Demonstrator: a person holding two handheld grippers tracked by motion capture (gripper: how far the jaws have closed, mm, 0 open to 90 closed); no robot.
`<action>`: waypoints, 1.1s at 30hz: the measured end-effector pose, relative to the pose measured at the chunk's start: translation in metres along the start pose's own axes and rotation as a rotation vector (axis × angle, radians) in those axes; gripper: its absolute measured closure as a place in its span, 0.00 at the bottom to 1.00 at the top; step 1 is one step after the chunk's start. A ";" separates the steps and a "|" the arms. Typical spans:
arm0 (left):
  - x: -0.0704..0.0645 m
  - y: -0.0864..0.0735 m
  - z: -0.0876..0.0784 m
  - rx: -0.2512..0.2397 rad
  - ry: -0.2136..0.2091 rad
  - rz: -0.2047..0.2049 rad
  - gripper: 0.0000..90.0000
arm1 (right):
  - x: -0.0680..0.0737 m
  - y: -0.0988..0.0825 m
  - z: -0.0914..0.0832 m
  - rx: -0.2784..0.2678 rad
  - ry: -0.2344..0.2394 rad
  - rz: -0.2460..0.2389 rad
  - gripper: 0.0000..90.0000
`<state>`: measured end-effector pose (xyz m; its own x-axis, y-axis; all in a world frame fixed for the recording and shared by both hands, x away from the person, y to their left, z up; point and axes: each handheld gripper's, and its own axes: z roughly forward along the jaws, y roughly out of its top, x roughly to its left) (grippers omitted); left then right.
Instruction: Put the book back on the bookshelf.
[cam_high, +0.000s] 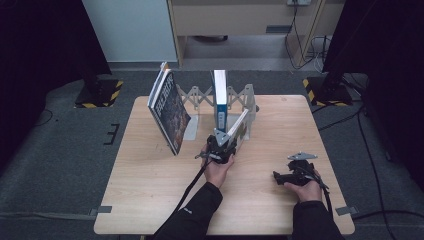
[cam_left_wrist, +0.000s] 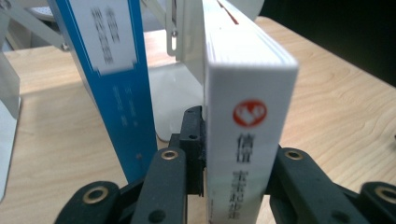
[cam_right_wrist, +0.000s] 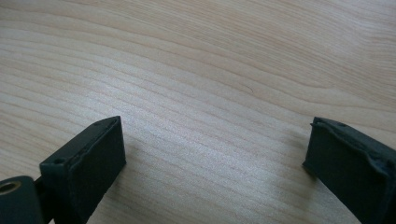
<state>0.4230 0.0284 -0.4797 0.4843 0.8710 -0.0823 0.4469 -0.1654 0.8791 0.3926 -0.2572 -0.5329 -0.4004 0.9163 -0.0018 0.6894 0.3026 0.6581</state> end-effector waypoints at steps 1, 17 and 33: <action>0.000 -0.002 0.001 0.006 -0.001 -0.001 0.80 | 0.000 0.000 0.000 0.000 0.000 0.000 0.05; -0.001 -0.014 0.010 0.022 -0.031 0.019 0.79 | 0.001 0.000 0.000 0.003 0.006 -0.006 0.05; 0.003 -0.020 -0.026 0.008 -0.093 0.054 0.78 | 0.002 0.000 0.000 0.001 0.003 0.004 0.05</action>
<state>0.3958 0.0469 -0.4850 0.5753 0.8142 -0.0781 0.4237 -0.2150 0.8799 0.3921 -0.2554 -0.5331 -0.3991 0.9169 0.0032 0.6918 0.2988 0.6574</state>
